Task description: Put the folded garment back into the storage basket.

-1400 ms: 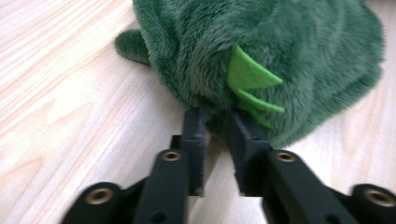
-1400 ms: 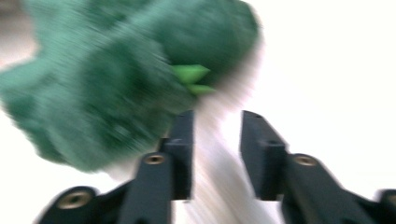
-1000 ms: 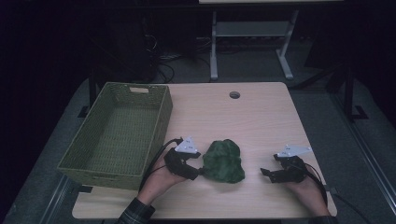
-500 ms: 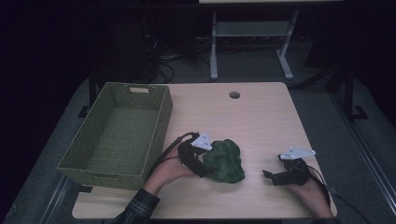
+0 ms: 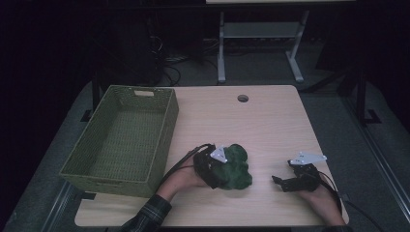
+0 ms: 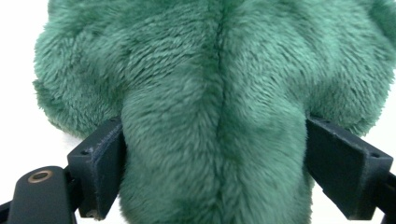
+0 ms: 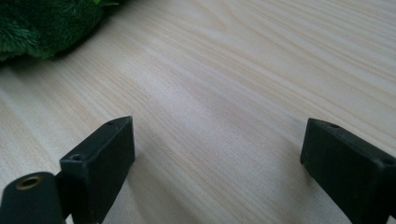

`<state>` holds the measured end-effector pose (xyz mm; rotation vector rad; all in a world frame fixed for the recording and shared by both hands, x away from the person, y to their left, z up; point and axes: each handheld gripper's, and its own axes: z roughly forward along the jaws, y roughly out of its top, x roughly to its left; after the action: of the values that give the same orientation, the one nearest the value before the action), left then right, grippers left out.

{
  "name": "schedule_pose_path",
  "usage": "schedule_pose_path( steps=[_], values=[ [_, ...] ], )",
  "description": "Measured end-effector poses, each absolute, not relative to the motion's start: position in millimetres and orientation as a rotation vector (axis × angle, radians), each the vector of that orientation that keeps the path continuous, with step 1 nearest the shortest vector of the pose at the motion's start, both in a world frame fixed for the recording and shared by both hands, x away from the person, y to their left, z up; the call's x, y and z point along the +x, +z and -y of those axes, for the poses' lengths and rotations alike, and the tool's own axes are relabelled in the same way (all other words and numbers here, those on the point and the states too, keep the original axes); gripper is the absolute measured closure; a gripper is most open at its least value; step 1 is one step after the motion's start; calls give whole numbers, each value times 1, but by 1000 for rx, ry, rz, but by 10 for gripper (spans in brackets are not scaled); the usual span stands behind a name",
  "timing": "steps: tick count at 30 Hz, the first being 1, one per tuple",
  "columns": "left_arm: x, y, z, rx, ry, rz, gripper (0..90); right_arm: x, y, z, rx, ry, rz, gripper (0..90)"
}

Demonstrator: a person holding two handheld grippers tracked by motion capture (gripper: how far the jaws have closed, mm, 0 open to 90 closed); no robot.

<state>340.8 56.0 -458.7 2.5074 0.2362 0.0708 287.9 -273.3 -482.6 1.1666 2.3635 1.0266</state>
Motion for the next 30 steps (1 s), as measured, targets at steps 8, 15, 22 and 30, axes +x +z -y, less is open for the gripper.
schedule_pose_path(
  steps=[8,15,22,30],
  values=[
    [342,-463,-57,2502,61,-253,127,288,-483,273,1167,1026,-2362,96],
    [342,-458,-60,2505,66,-250,338,288,-483,273,1170,1024,-2359,97],
    [339,-455,-59,2509,55,-256,667,288,-483,273,1171,1024,-2359,97],
    [342,-455,-62,2483,8,-302,703,288,-483,273,1171,1024,-2359,97]
  ],
)
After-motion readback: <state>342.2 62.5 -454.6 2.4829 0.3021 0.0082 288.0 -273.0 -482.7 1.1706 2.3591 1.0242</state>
